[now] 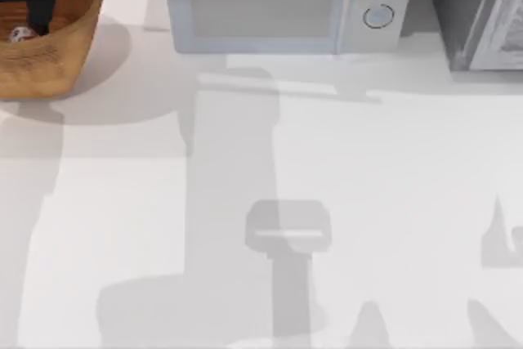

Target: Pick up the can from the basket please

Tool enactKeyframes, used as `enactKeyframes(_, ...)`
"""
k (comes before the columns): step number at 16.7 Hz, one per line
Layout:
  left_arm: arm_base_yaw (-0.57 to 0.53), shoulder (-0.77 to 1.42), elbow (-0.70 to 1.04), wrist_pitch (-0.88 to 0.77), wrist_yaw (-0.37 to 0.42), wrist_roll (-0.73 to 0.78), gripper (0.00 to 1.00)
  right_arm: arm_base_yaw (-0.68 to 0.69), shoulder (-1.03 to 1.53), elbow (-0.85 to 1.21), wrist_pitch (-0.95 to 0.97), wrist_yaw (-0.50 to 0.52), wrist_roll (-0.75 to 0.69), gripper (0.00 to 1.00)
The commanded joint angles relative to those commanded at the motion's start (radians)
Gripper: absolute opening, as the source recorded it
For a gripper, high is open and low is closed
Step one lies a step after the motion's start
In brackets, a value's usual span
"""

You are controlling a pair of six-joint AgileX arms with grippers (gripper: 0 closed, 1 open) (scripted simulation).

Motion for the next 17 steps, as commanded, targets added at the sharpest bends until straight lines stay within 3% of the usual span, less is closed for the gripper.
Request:
enactKeyframes(8,-0.001,-0.008,-0.225,0.218,-0.002,-0.007,1.0,0.0,0.0,0.0,0.0,0.0,0.0,1.0)
enactKeyframes(13,-0.002,-0.007,-0.251,0.244,-0.002,-0.007,1.0,0.0,0.0,0.0,0.0,0.0,0.0,1.0)
enactKeyframes(17,-0.002,-0.007,-0.251,0.244,-0.002,-0.007,0.7,0.0,0.0,0.0,0.0,0.0,0.0,1.0)
